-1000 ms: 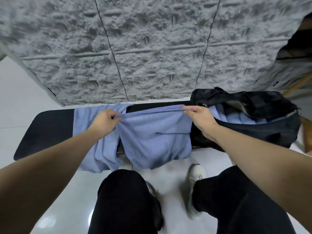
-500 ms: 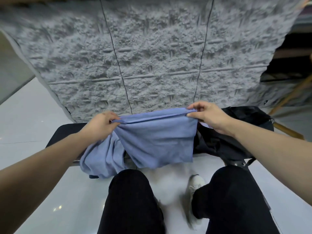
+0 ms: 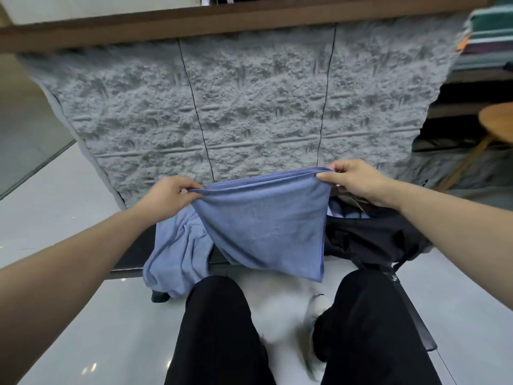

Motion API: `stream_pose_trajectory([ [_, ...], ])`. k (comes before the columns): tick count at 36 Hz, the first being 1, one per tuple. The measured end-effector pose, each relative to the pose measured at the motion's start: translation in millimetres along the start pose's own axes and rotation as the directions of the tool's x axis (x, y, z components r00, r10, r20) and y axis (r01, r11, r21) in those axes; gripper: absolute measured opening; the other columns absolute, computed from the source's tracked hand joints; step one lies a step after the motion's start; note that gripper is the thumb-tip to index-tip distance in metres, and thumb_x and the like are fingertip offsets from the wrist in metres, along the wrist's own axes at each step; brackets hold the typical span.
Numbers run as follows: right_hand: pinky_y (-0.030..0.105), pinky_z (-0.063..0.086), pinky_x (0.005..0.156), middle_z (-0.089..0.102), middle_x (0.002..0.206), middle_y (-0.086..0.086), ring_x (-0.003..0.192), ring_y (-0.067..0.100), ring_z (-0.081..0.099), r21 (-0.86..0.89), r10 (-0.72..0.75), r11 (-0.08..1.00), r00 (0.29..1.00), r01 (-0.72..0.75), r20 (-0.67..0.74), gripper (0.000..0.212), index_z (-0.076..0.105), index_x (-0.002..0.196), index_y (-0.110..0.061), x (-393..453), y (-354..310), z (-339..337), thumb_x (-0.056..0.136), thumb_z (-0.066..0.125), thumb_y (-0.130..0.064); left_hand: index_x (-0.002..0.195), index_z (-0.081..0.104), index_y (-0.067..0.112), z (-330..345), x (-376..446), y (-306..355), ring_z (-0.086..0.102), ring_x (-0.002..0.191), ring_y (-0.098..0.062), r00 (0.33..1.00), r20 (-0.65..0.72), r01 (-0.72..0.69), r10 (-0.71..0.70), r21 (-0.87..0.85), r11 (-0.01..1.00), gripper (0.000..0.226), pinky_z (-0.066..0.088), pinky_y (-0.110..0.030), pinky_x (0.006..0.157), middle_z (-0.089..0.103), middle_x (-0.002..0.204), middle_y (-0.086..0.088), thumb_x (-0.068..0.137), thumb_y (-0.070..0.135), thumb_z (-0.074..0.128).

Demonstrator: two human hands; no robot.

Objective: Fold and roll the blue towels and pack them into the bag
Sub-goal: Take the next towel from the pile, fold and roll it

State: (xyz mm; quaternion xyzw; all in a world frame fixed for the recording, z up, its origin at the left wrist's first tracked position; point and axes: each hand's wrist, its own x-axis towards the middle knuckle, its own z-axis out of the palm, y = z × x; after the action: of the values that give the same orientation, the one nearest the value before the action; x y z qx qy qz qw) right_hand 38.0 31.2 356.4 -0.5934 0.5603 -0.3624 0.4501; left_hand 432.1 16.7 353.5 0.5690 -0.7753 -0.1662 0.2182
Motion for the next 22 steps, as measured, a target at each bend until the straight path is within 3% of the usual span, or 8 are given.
stream_pose_trajectory([
  [3, 0.011, 0.034, 0.041, 0.052, 0.050, -0.011, 0.041, 0.000, 0.044, -0.073, -0.021, 0.997, 1.000, 0.020, -0.013, 0.029, 0.053, 0.069, -0.017, -5.1, -5.0, -6.5, 0.093, 0.067, -0.026, 0.078, 0.068, 0.034, -7.3, -4.1, 4.1, 0.063, 0.076, 0.003, 0.989, -0.111, 0.073, -0.100, -0.229, 0.971, 0.026, 0.049, -0.013, 0.072, 0.069, 0.074, 0.021, 0.089, 0.010, 0.069],
  [7, 0.019, 0.032, 0.045, 0.051, 0.056, 0.000, 0.045, 0.007, 0.042, -0.069, -0.033, 0.997, 0.999, 0.031, -0.032, 0.030, 0.049, 0.071, -0.020, -6.3, -7.2, -12.2, 0.092, 0.065, -0.034, 0.069, 0.075, 0.027, -12.2, -9.3, 11.7, 0.066, 0.076, -0.008, 0.978, -0.054, 0.139, -0.203, -0.560, 0.816, 0.030, 0.055, -0.018, 0.070, 0.071, 0.075, 0.005, 0.088, 0.005, 0.068],
  [9, 0.021, 0.033, 0.047, 0.052, 0.054, 0.002, 0.045, 0.009, 0.043, -0.108, -0.044, 0.993, 0.999, 0.041, -0.032, 0.030, 0.048, 0.074, -0.019, -7.6, -10.6, -12.2, 0.094, 0.062, -0.036, 0.070, 0.074, 0.023, -13.3, -11.1, 13.5, 0.064, 0.075, -0.010, 0.972, -0.055, 0.138, -0.227, -0.647, 0.750, 0.030, 0.056, -0.018, 0.066, 0.069, 0.076, 0.002, 0.090, 0.002, 0.065],
  [13, 0.029, 0.035, 0.053, 0.053, 0.052, 0.005, 0.049, 0.017, 0.044, -0.199, -0.055, 0.979, 0.998, 0.050, -0.017, 0.034, 0.048, 0.080, -0.015, -11.3, -17.8, -9.4, 0.097, 0.055, -0.043, 0.087, 0.068, 0.022, -14.6, -11.8, 11.5, 0.061, 0.076, -0.010, 0.966, -0.045, 0.163, -0.255, -0.660, 0.733, 0.018, 0.054, -0.022, 0.065, 0.065, 0.084, 0.001, 0.093, 0.005, 0.062],
  [18, 0.022, 0.043, 0.047, 0.059, 0.052, -0.005, 0.045, 0.011, 0.053, -0.218, -0.031, 0.975, 0.999, 0.035, 0.022, 0.024, 0.060, 0.088, -0.011, -15.2, -24.3, -4.1, 0.099, 0.057, -0.032, 0.121, 0.063, 0.029, -17.4, -11.9, -1.6, 0.060, 0.076, -0.012, 0.976, 0.034, 0.210, -0.217, -0.440, 0.873, 0.033, 0.055, -0.025, 0.058, 0.060, 0.098, -0.002, 0.093, 0.011, 0.064],
  [20, 0.020, 0.049, 0.048, 0.067, 0.071, -0.009, 0.050, 0.011, 0.059, -0.141, -0.011, 0.990, 1.000, 0.015, 0.029, 0.018, 0.066, 0.099, -0.010, -12.5, -23.1, -2.8, 0.098, 0.058, -0.027, 0.117, 0.065, 0.023, -17.2, -10.3, -2.1, 0.064, 0.080, -0.011, 0.968, 0.040, 0.240, -0.249, -0.449, 0.861, 0.025, 0.057, -0.021, 0.059, 0.065, 0.101, 0.001, 0.094, 0.012, 0.063],
  [22, 0.020, 0.053, 0.049, 0.067, 0.085, -0.007, 0.053, 0.014, 0.063, -0.090, 0.016, 0.996, 0.999, -0.013, 0.028, 0.014, 0.069, 0.101, -0.016, -7.1, -19.0, -0.3, 0.097, 0.060, -0.026, 0.101, 0.071, 0.018, -15.5, -6.5, -3.7, 0.069, 0.074, -0.009, 0.953, 0.049, 0.285, -0.298, -0.478, 0.831, 0.011, 0.056, -0.016, 0.062, 0.070, 0.093, 0.002, 0.094, 0.014, 0.063],
])
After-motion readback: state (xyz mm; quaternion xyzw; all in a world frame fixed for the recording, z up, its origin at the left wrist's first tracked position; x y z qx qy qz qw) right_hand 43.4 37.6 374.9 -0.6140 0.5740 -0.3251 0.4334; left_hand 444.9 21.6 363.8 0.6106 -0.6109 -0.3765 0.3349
